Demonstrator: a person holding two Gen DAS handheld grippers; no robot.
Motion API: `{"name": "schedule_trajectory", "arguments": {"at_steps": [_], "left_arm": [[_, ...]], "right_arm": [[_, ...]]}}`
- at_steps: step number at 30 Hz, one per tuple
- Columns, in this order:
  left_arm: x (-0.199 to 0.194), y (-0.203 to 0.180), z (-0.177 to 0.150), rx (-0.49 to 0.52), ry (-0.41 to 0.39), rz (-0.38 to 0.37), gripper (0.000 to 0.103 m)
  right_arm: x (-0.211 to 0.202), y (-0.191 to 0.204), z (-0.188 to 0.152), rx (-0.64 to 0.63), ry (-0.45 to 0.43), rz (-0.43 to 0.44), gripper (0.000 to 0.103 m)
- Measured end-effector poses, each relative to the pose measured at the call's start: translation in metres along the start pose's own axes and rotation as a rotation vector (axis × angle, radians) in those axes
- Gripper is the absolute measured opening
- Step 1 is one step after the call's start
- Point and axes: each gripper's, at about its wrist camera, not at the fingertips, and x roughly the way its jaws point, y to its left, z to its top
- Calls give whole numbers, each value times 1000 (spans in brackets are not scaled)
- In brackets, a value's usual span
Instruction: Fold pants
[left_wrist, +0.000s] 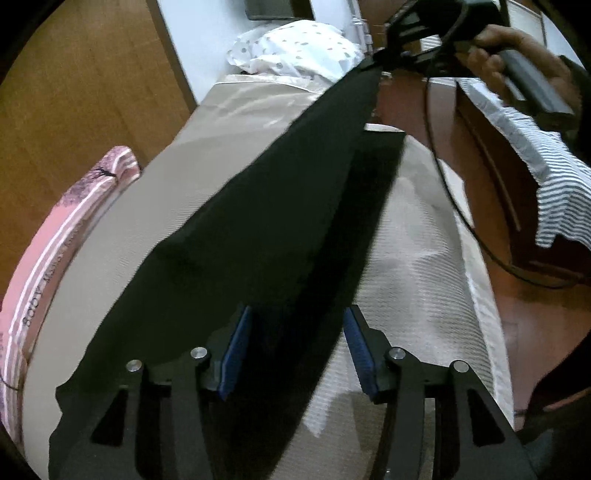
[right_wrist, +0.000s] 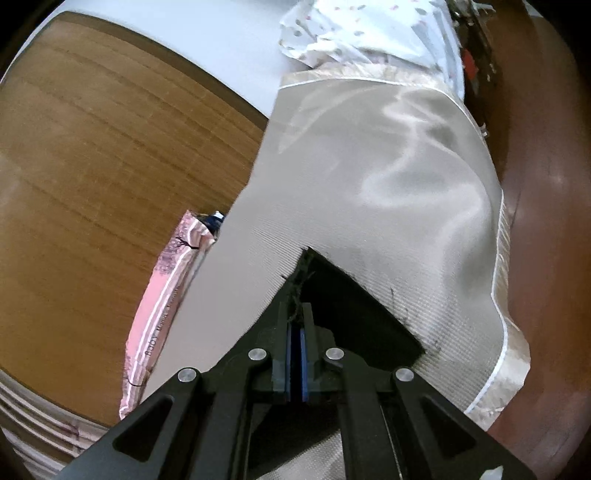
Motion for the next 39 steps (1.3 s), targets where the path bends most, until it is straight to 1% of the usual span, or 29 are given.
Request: {"name": "schedule_trajectory", "arguments": {"at_steps": [2,3,4,5,6,7,8,11,13,15,16,20,22,24,26,28,29,30,31,32,34,36,39], "left_arm": [[-1,5,2,-23,-27,7,53],[1,6,3,-28,-21,8,52],[6,8,4,-28,-3,13,47],[10,7,4,-28,7,19,40],[13,8,4,-28,19,-2,23],[15,7,4,-28,23,-30,10],[15,5,4,-20,22,-29,7],[11,0,4,13,5,-9,4],[9,3,3,-6,8,-46,4],[10,5,2,-17,10,-66,4],[11,4,2,-12,14,-76,4],[16,-4,2,21,40,-64,4],[18,-7,1,30,48,-54,4],[19,-8,1,33,51,-43,8],[18,-7,2,25,51,-55,12],[14,0,3,-8,35,-76,30],[9,4,4,-27,18,-90,35],[5,7,5,-43,6,-89,43],[-2,13,5,-71,-13,-84,48],[-8,19,5,-94,-28,-90,50],[-24,39,4,-170,-62,-90,53],[-39,61,-3,-243,-87,-57,57],[-64,100,-26,-339,-111,49,59]], "right_arm": [[-1,0,-1,1,-2,5,4],[-1,-1,-3,5,1,1,4],[-2,-1,-3,10,4,-2,4],[-1,-1,-4,11,6,-4,4],[-1,-2,-5,17,7,-8,4],[-1,-5,-6,29,10,-7,4],[0,-7,-7,35,14,-6,4],[-2,-11,-11,35,12,-21,4],[-4,-15,-15,44,9,-36,4],[-5,-20,-19,37,10,-55,4],[-3,-23,-23,24,11,-85,4],[15,-45,-31,21,47,-166,4],[26,-55,-37,29,73,-209,4],[32,-65,-41,56,92,-228,4],[34,-70,-43,68,91,-220,3],[33,-69,-41,61,103,-226,6],[31,-70,-39,59,107,-233,8],[28,-68,-37,55,103,-255,16],[26,-67,-36,50,94,-276,22],[21,-66,-34,45,76,-311,31],[12,-60,-29,30,54,-327,33],[7,-51,-24,6,42,-334,33],[12,-18,-19,-82,49,-296,33]]}}
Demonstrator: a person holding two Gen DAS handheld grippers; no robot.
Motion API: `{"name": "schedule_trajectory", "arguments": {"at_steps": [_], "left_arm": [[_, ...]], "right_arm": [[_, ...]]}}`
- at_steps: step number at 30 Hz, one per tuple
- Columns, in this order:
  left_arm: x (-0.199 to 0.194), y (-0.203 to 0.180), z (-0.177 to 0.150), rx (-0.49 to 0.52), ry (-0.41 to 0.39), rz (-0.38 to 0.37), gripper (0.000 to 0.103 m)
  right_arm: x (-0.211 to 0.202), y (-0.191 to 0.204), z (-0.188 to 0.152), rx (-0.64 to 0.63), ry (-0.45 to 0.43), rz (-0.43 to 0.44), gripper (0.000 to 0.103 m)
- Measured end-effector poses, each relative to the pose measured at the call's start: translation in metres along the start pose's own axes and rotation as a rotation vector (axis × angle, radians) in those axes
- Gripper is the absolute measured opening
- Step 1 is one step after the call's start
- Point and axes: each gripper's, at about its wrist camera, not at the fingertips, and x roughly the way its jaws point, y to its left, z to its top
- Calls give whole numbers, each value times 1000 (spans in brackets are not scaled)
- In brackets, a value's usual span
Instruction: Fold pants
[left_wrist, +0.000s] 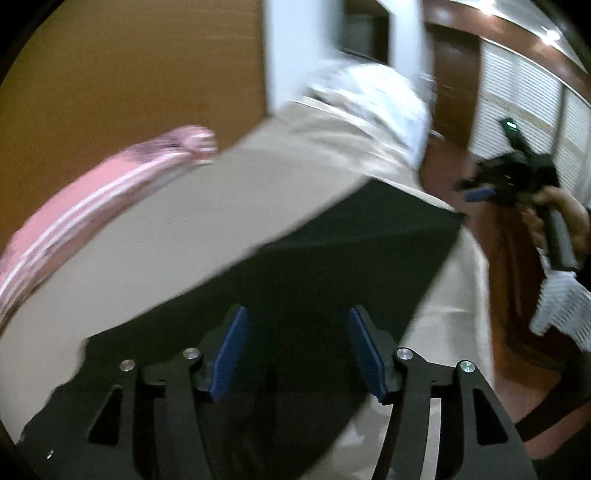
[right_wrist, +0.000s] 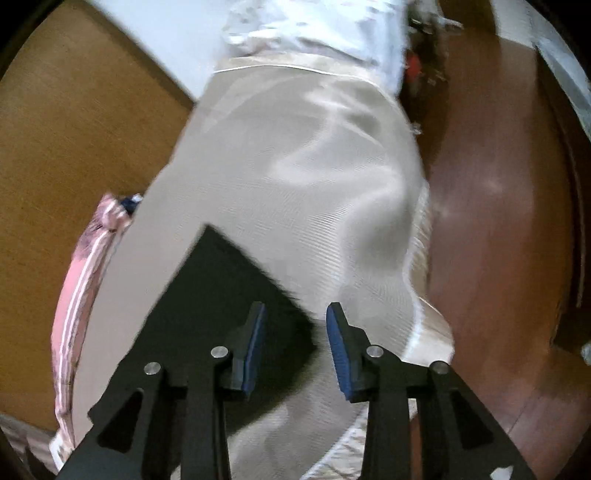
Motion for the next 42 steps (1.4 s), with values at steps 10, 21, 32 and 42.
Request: {"name": "schedule_trajectory", "arguments": {"at_steps": [10,21,32,42], "left_arm": [[-74,146,-69,-329,31,380,60],[-105,199,-161,-506,125,503,60],[-108,193,-189,-533,146,455,60],[-114,194,-197,-551,143,418,59]], "right_arm": [[55,204,-48,-470,239,298,33],[120,405,-168,-926,581,539,33],[187,480,-239,-1131,811,497,33],[178,483,-229,-1157,766,561,10]]}}
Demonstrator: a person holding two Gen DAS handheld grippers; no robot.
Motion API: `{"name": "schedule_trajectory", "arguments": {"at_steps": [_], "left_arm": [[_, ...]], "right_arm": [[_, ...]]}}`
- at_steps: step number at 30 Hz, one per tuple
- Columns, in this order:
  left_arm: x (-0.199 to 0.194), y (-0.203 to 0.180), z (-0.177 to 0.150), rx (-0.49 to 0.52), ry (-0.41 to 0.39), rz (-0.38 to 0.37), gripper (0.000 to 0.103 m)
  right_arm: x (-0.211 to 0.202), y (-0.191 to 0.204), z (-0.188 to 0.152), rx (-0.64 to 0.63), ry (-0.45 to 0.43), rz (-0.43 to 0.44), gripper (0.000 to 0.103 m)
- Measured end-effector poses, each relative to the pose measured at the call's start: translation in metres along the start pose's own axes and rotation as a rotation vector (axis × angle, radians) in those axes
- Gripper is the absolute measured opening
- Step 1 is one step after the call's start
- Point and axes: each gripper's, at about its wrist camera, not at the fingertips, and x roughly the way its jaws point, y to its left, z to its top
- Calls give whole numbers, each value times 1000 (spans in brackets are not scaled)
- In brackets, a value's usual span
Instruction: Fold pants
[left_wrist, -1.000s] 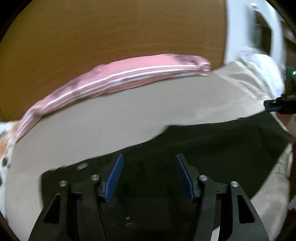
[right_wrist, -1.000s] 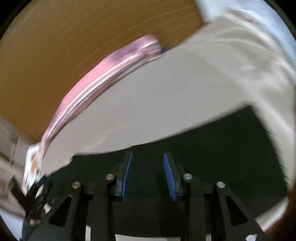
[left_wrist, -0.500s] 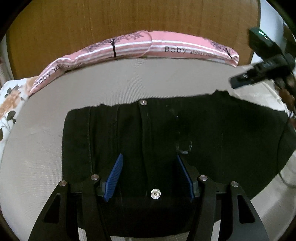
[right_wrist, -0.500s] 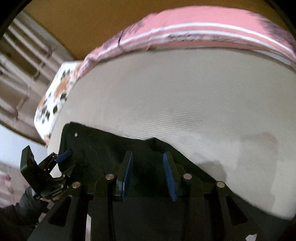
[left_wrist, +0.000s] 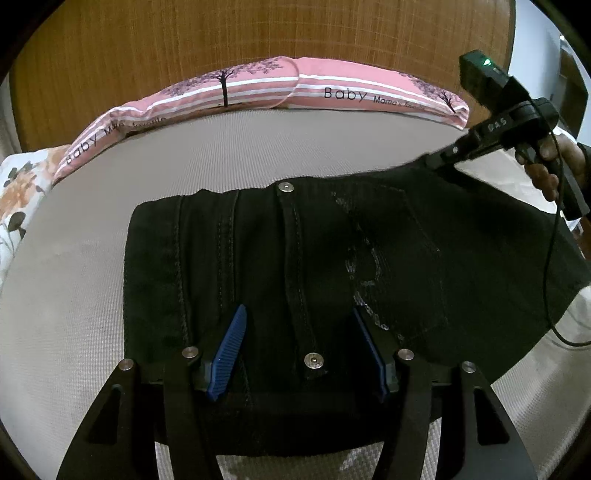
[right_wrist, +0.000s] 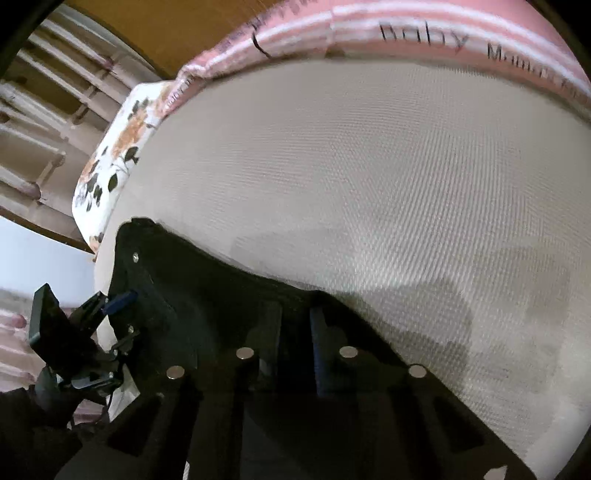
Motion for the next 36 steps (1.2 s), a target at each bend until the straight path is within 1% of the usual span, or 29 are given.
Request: {"name": "schedule_trajectory", "arguments": {"at_steps": [2,7,8,10,11,12,13,14,16,18,21,24,29,31,34,36], "left_arm": [[-1,0,-1,-1,1,0,59],[-1,-1,-3,14,6,3,59],[-2,-1,-3,15,6,3,59],[-2,-1,-3,20,8,4,59],[-2,-1,-3,24,9,5,59],[-2,-2,-3,25,11,7,59],[-2,-2,-3,29,12,10,59],[-2,-3,-3,33,13,12,59],[-3,-3,-3,41,15,15,59],[-4,-4,-4,45,16,18,59],[-6,-4,-6,60,20,31,60],[-9,-1,-9,59,21,27,60],[-9,-2,-6,62,30,40,60],[-13,-6,-3,64,35,64,60],[-22,-13,1,71,17,44,60],[-27,-21,5,83,6,23,60]], "right_arm": [[-3,4,1,-13,-37,-16,9],[22,-1,1,-14,-16,-88,9],[24,-2,0,-13,-18,-90,9],[24,-2,-2,-8,-24,-93,12],[20,-2,-3,1,-35,-95,18],[13,-1,-5,15,-60,-109,25],[4,0,-8,28,-98,-121,29],[-4,3,-11,33,-129,-138,30],[-27,8,-26,49,-202,-172,32],[-42,8,-44,78,-245,-181,32],[-49,-2,-73,133,-245,-200,34],[-45,-24,-106,220,-211,-220,34],[-64,-37,-152,320,-281,-193,33],[-77,-40,-170,358,-312,-203,33],[-95,-45,-197,411,-355,-222,33],[-112,-56,-221,473,-389,-235,33]]}}
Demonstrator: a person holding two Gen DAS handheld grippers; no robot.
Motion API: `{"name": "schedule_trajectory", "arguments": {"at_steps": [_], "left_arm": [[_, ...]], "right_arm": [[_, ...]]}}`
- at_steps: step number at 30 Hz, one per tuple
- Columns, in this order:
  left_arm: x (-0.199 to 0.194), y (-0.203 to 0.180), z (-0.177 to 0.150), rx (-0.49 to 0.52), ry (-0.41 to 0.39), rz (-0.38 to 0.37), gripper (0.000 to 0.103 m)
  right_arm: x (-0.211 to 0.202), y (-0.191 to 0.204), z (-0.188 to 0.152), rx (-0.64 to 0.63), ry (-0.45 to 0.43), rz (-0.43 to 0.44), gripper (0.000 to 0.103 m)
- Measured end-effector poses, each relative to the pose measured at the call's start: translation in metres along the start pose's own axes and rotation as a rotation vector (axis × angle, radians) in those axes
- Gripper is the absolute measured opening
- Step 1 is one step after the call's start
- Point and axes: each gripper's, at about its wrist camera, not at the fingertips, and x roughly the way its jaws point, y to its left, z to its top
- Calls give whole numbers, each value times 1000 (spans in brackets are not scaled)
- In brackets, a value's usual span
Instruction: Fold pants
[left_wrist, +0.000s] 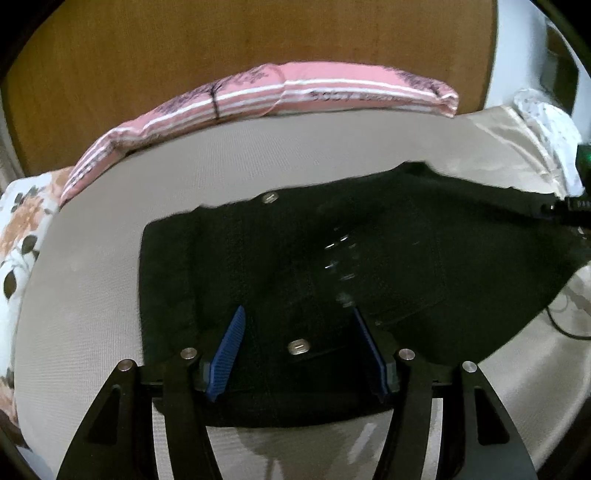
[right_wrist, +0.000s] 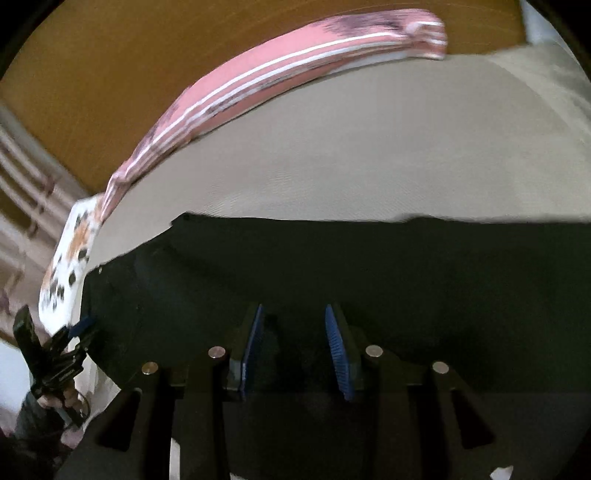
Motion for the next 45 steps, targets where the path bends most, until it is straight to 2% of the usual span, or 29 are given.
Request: {"name": "schedule_trajectory", "arguments": {"at_steps": [3,10,17,20,23,27,29,30,31,32,34,36,38,40,45], "left_arm": [[-3,-19,8,41,-14,-25,61],[5,-79,30,176,-19,-127,61],[21,-141,39,340,10,-219,61],[31,-158,37,377,46,-258,61],[41,-170,27,420,115,-312,61],[45,-169,23,402,128,-338,61],[47,-168,25,379,142,-358,61],[47,-166,24,380,141,-357,61],[47,-168,23,384,139,-352,60],[46,-169,22,385,139,-347,60],[44,-170,21,380,138,-348,58],[42,-167,19,369,135,-349,57],[42,-165,18,367,133,-349,57],[43,-165,19,366,136,-350,57],[41,-164,24,355,150,-352,57]], "right_arm": [[-24,-33,-13,67,-29,-94,37],[-88,-105,-45,238,-99,-227,36],[-142,-149,-79,426,-195,-226,37],[-154,-166,-91,486,-211,-237,37],[-157,-180,-99,546,-215,-271,38],[-156,-197,-103,640,-243,-283,38],[-157,-206,-102,674,-276,-256,38],[-158,-209,-100,682,-289,-250,34],[-161,-211,-97,683,-310,-251,27],[-163,-211,-92,675,-323,-254,7],[-173,-206,-85,639,-373,-248,6],[-179,-198,-79,588,-410,-290,5],[-173,-200,-76,586,-383,-311,5],[-162,-212,-81,636,-344,-302,5],[-164,-219,-98,697,-340,-248,20]]}}
